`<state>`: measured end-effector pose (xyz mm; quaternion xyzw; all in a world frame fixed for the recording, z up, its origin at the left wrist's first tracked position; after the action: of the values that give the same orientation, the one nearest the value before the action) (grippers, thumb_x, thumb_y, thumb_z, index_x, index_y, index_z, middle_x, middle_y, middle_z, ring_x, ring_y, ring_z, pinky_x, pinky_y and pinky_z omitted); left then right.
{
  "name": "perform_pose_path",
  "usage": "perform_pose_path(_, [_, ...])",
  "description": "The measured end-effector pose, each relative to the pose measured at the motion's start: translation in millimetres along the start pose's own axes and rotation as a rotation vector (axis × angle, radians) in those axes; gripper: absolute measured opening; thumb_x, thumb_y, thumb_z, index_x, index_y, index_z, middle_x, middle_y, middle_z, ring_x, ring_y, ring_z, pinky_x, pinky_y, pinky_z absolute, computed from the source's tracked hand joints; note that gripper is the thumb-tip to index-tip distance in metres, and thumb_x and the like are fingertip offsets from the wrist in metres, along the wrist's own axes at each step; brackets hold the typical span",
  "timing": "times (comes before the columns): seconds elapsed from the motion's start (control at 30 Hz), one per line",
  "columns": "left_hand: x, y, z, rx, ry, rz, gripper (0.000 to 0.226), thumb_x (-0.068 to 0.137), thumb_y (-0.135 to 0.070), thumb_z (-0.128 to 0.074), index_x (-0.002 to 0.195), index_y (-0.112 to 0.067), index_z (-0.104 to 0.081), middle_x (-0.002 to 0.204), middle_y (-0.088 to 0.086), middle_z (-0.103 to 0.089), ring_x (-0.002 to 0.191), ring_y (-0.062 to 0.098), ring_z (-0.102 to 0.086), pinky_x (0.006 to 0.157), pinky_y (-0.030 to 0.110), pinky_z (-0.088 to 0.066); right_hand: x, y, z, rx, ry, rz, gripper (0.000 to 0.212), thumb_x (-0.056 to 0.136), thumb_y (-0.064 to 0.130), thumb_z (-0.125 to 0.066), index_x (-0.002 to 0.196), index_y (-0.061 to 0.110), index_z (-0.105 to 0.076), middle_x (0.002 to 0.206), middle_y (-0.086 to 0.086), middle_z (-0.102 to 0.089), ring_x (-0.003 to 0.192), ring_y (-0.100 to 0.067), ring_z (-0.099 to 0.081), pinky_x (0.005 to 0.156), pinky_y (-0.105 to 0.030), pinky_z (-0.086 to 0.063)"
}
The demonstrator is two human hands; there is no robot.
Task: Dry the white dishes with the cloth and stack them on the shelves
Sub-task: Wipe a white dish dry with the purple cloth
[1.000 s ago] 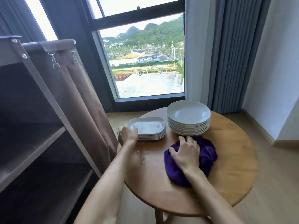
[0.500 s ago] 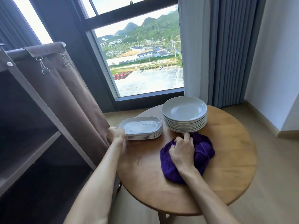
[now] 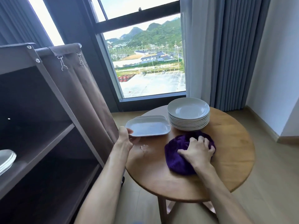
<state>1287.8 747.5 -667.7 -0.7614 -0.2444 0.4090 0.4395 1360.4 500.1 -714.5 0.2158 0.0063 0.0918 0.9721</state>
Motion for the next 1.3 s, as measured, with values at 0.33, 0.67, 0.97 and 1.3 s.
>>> perform_pose_path(0.33, [-59, 50, -2, -0.18, 0.066, -0.068, 0.038, 0.091, -0.001, -0.04, 0.118, -0.009, -0.064, 0.113, 0.025, -0.071, 0.102, 0.046, -0.069, 0.083, 0.053, -0.057, 11, 8, 57, 1.017, -0.384, -0.175, 0.036, 0.096, 0.034, -0.06, 0.114, 0.003, -0.056, 0.106, -0.014, -0.068, 0.101, -0.036, -0.063, 0.09, -0.044, -0.05])
perform_pose_path(0.67, [-80, 85, -44, -0.29, 0.024, -0.081, 0.028, 0.105, -0.026, -0.042, 0.124, -0.017, -0.061, 0.118, 0.015, -0.069, 0.097, 0.031, -0.069, 0.062, 0.038, -0.059, -33, 75, 60, 0.769, 0.058, 0.423, 0.016, 0.088, 0.025, -0.071, 0.079, 0.015, -0.079, 0.075, 0.003, -0.075, 0.074, -0.006, -0.067, 0.072, -0.026, -0.05])
perform_pose_path(0.97, [-90, 103, -31, -0.598, -0.027, -0.087, 0.031, 0.105, -0.023, -0.045, 0.125, -0.008, -0.064, 0.117, 0.02, -0.07, 0.092, 0.03, -0.071, 0.057, 0.03, -0.059, -40, 57, 17, 0.972, 0.133, 0.088, 0.101, 0.06, 0.038, -0.095, 0.144, 0.018, -0.043, 0.133, -0.01, -0.059, 0.125, -0.026, -0.057, 0.108, -0.042, -0.047])
perform_pose_path(1.3, [-101, 89, -19, -0.346, -0.028, -0.484, 0.031, 0.105, -0.011, -0.046, 0.131, -0.021, -0.06, 0.113, -0.002, -0.072, 0.098, 0.009, -0.072, 0.077, 0.02, -0.058, -35, 66, 7, 1.467, 0.398, -0.267, 0.036, 0.064, 0.002, -0.081, 0.098, 0.008, -0.071, 0.073, -0.009, -0.075, 0.059, -0.029, -0.071, 0.048, -0.046, -0.057])
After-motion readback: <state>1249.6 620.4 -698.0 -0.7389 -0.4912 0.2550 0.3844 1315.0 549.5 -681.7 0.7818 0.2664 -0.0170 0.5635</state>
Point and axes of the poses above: each hand's wrist, its own x-axis towards the middle knuckle, its own z-axis out of the back of the hand, y = z × x, the point moved 1 cm from there along x, towards the middle knuckle
